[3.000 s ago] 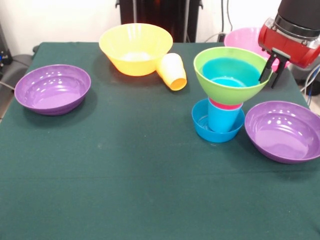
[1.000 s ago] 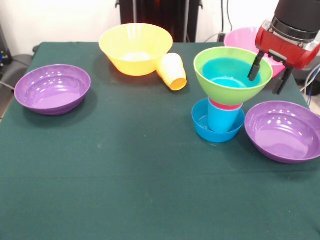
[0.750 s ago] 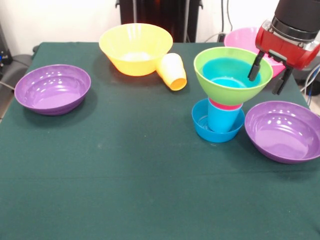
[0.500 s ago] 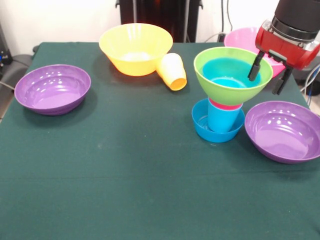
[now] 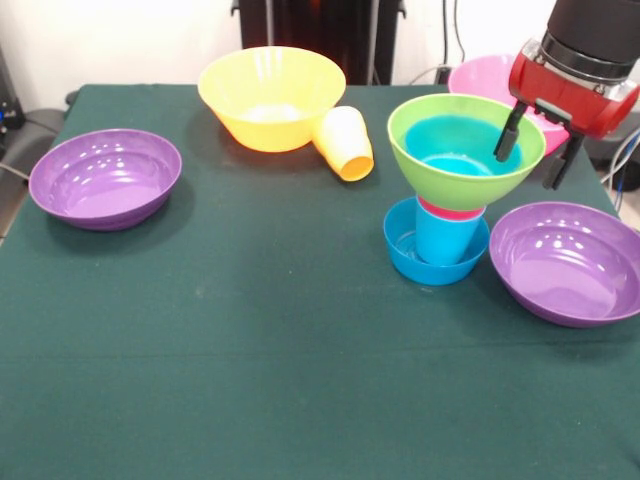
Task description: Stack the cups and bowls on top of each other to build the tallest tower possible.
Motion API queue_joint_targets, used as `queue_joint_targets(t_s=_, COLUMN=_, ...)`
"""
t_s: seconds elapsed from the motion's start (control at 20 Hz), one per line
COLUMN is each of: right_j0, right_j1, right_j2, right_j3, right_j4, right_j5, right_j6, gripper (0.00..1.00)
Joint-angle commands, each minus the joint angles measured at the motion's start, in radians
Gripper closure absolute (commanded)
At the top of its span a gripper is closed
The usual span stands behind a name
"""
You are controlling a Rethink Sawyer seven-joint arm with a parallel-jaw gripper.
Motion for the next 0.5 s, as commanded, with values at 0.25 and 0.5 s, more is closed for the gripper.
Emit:
queue_joint_targets(t_s=0.25, right_j0=-0.022, right_j1=-0.022, right_j2=0.119, right_j3=0.065, right_j4=0.002, right_j5=0.028, right_j6=0.109, gripper=0.0)
queue_joint_targets(t_s=0.5, right_j0=-0.034, right_j1=-0.068, right_j2=0.148, right_j3=0.124, right_j4=0.01, right_j5=0.002, right_j6=0.083, gripper=0.0)
